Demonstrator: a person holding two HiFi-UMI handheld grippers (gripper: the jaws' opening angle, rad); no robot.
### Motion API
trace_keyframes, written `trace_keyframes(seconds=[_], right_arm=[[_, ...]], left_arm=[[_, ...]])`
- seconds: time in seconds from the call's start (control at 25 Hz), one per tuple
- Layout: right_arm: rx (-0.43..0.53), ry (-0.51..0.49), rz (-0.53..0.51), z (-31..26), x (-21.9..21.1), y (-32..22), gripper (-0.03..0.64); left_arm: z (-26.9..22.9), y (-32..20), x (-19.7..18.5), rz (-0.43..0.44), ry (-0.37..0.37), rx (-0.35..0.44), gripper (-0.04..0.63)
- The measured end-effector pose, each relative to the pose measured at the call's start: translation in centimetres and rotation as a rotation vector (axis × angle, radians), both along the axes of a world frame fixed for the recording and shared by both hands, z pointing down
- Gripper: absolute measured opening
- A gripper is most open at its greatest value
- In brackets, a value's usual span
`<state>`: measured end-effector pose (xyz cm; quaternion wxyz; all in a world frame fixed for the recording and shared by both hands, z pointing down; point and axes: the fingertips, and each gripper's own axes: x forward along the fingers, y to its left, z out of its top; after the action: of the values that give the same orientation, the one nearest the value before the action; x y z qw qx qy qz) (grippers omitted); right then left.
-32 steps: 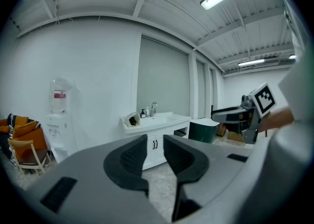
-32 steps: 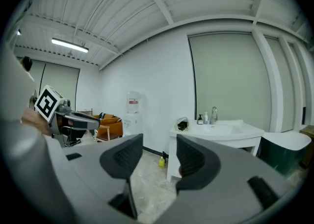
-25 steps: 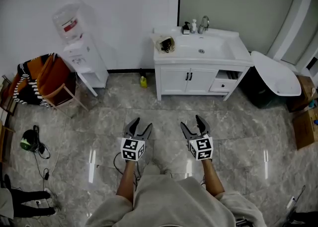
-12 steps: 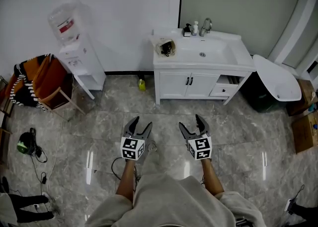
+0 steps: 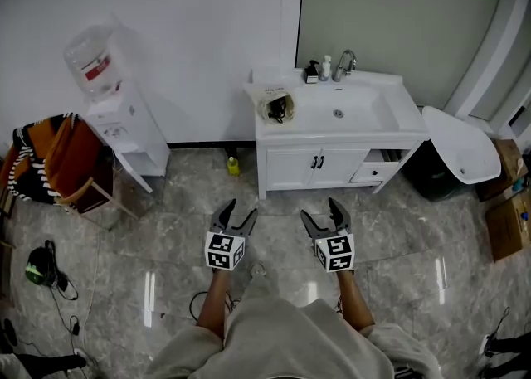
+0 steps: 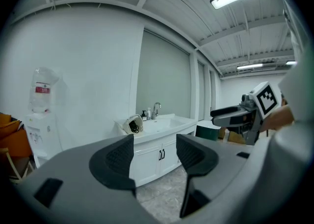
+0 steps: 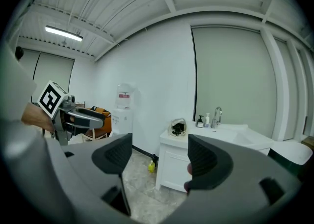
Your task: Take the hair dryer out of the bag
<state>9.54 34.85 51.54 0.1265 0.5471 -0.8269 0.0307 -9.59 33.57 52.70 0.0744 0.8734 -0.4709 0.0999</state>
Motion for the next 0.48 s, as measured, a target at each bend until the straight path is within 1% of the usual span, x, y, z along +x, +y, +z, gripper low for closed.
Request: trace_keyframes(seconds=[0.48], right_arm=[[-0.007,0.023,0.034,-1.0,-4.1,-12.2,0.336]], left_arm=[[-0.9,-12.7,-4.4,0.024,0.015,-0.005,0.249]])
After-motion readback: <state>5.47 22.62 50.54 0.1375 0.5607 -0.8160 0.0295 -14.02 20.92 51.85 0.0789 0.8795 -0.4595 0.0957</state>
